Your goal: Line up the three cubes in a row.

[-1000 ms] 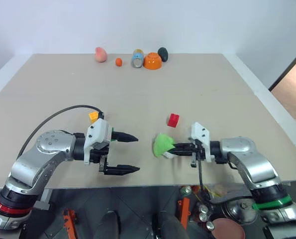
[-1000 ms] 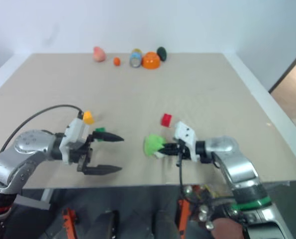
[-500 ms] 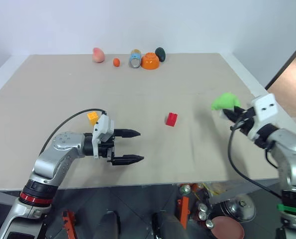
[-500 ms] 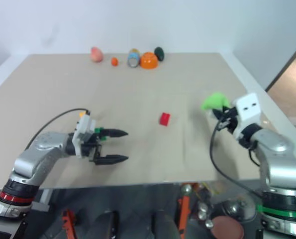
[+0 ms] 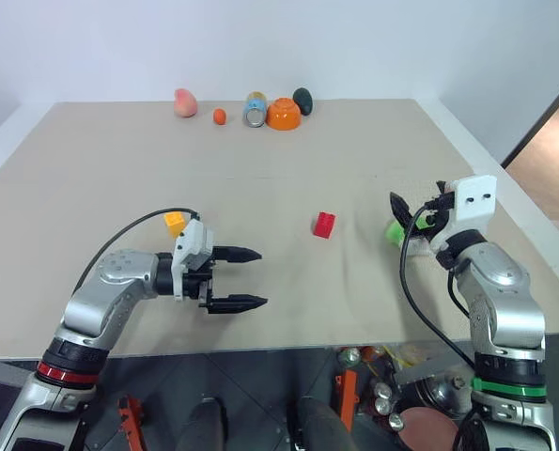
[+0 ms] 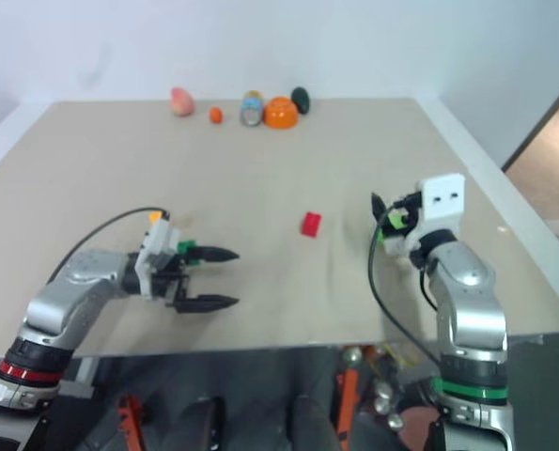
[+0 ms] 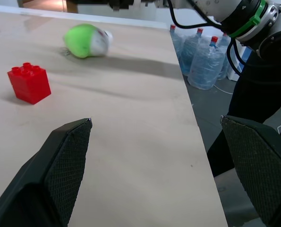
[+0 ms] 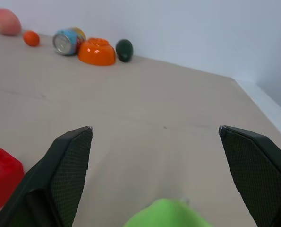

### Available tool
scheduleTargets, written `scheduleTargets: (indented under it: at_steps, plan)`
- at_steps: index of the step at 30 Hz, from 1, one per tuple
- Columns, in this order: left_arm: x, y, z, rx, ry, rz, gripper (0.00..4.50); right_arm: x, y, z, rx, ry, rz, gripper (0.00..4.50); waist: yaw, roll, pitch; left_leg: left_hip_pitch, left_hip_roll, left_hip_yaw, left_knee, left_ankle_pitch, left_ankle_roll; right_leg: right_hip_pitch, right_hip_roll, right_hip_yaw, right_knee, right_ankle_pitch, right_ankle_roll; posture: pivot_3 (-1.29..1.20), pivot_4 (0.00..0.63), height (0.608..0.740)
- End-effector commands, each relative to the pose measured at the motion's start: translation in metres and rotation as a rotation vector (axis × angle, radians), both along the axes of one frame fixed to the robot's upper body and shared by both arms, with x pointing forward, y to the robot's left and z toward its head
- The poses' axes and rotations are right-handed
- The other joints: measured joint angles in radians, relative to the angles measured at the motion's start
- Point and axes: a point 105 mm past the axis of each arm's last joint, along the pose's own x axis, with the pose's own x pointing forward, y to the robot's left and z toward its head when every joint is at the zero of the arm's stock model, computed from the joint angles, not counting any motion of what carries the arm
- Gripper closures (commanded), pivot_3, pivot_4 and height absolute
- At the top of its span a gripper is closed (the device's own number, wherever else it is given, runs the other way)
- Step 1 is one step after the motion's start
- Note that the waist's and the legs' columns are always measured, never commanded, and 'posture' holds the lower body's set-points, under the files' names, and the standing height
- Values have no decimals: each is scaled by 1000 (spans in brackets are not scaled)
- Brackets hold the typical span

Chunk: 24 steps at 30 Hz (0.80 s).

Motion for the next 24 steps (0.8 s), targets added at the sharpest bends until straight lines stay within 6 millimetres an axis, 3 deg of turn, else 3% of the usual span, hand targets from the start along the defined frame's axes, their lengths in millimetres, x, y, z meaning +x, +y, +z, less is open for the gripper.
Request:
scheduleTargets:
  at_steps: [1, 5, 10, 13, 17, 24]
  plan:
    - [-5, 5, 15, -16, -48, -3, 0, -12, 25, 36, -5, -106, 167, 19, 0, 0, 0, 0, 0, 0, 0, 0, 0, 0, 0, 0, 0, 0, 0, 0, 150, 738]
    - [-6, 7, 19, -13, -52, 4, 0, -30, 60, 40, -44, -72, 444, 19, 0, 0, 0, 0, 2, 0, 0, 0, 0, 0, 1, 0, 0, 0, 0, 0, 150, 738]
    - [-11, 3, 24, -1, -62, -18, 0, -56, 93, 3, -161, 139, 756, 19, 1, 0, 0, 0, 2, 0, 0, 0, 0, 0, 1, 0, 0, 0, 0, 0, 150, 738]
    - [-17, 1, 24, 16, -55, -39, 0, -59, 93, -17, -222, 227, 815, 19, 1, -1, 0, 0, 2, 0, 0, 0, 0, 0, 1, 0, 0, -1, -1, 0, 150, 738]
    - [-28, 2, 21, 57, -28, -74, 0, -54, 86, -24, -244, 259, 810, 19, 0, -1, 0, 0, 2, 1, 1, 0, 0, 0, 1, 0, 0, 0, -1, 0, 150, 738]
    - [-29, 0, 22, 83, -44, -72, 0, -24, 65, -38, -265, 263, 579, 19, 1, -1, 0, 0, 2, 1, 0, 0, 0, -1, 1, 0, 0, 0, -1, 0, 150, 738]
